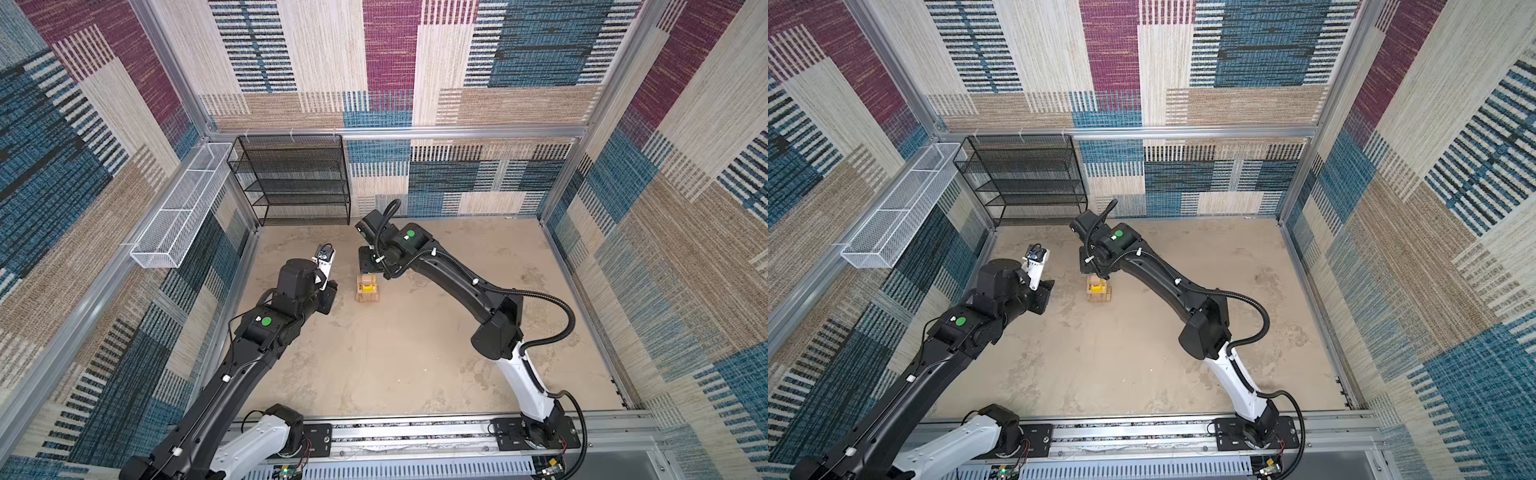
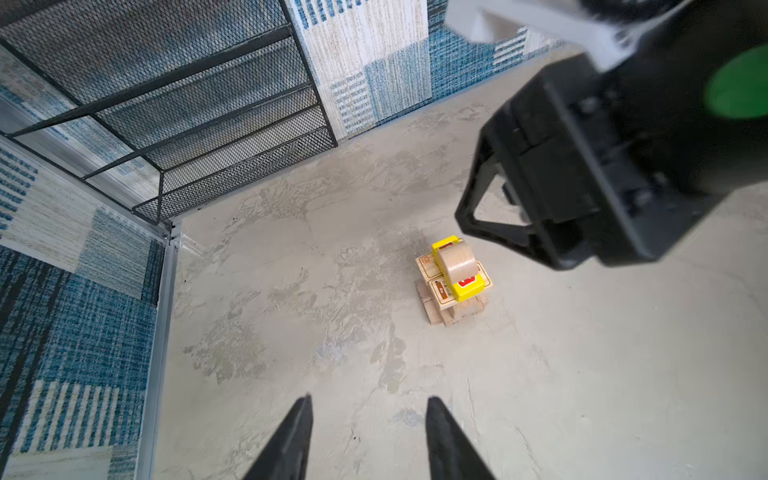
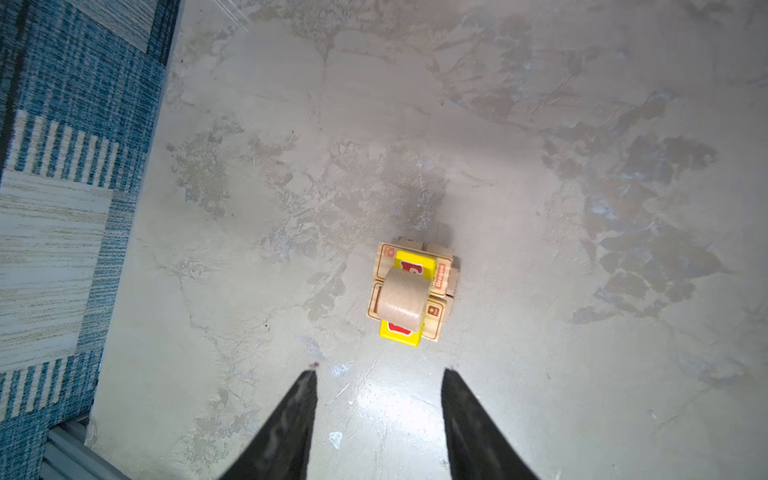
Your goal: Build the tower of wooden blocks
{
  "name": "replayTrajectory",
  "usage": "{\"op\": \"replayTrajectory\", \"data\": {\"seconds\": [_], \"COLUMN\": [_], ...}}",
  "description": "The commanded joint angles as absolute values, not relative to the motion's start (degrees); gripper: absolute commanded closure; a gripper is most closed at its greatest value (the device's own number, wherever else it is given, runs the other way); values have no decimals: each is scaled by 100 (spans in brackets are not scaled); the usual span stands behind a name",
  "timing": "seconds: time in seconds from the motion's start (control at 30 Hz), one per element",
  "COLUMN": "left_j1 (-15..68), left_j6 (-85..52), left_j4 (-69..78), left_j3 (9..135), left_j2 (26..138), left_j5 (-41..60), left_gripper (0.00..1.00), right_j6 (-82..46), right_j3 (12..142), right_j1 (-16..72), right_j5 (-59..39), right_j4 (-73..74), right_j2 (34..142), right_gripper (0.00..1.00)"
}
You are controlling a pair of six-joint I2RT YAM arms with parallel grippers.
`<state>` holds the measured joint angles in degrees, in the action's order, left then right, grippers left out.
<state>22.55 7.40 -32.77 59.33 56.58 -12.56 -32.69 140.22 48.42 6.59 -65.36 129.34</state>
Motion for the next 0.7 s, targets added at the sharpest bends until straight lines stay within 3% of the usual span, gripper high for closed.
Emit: {"op": "replayTrajectory", "data": {"seconds": [0.0, 0.13, 0.23, 0.47, 0.57, 0.67], "left_j1": [2158, 1921, 1661, 1090, 1090, 1090], "left_j6": [568, 380, 114, -816, -961, -982], "left_j4": [-3094, -3002, -2977, -2413, -1927, -1525], "left_j3": [5969, 6044, 6205, 6392, 6514, 6650], "left_j2": [5645, 5658, 5765, 6345, 6675, 6943], "left_j5": [-1431, -1378, -1195, -622, -623, -931], "left_gripper": [44, 37, 35, 24, 21, 9], "right_j6": [-2838, -2344, -2007, -1171, -1030, -1041], "right_j3": [13579, 12366, 11153, 8467, 7883, 7553], "right_j1": [4860, 4791, 4627, 4042, 3735, 3464], "right_j5": [1045, 1499, 1672, 2069, 2255, 2585], "right_j4": [-6071, -5176, -4209, -1959, -1488, -1360], "right_j2": [12458, 11520, 10652, 9010, 8713, 8607], "right_gripper": [49, 49, 43, 1, 0, 0]}}
